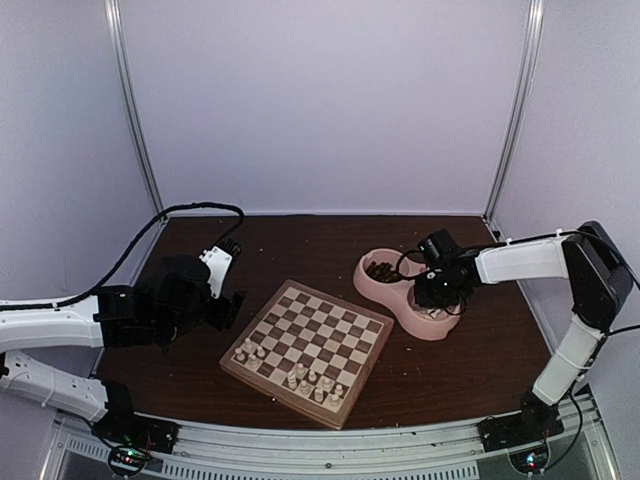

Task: Set up the chess pieces on the board
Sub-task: Pick up the queen from the storage box.

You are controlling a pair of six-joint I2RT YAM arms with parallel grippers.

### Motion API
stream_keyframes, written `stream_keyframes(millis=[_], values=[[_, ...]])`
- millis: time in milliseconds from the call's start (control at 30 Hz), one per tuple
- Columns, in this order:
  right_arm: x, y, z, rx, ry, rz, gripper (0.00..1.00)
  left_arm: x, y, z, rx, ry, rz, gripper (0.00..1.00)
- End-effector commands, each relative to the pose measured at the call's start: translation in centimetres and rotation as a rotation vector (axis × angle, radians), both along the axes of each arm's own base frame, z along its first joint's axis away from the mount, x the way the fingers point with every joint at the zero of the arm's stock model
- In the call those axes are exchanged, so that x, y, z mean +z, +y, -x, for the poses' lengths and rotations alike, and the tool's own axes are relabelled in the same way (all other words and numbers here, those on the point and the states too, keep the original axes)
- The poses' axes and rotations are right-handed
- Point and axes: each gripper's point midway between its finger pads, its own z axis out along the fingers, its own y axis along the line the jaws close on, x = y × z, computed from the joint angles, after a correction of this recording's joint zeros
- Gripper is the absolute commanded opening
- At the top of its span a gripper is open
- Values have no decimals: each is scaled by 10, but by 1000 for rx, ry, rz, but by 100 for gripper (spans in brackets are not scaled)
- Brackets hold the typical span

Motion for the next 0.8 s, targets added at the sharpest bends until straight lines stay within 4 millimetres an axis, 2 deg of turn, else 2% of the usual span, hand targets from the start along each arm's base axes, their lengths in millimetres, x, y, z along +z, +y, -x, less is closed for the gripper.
stream_keyframes(millis=[0,267,633,767], values=[[23,-4,-3,-11,-70,-19,19,13,3,-5,30,-49,26,72],[47,-5,1,4,-144,-55,18,15,10,-5,46,-71,25,72],[48,-1,2,31,-153,-67,19,9,-3,-4,-7,-46,32,72],[52,7,1,63,-177,-108,20,8,-13,2,-71,-24,54,72]])
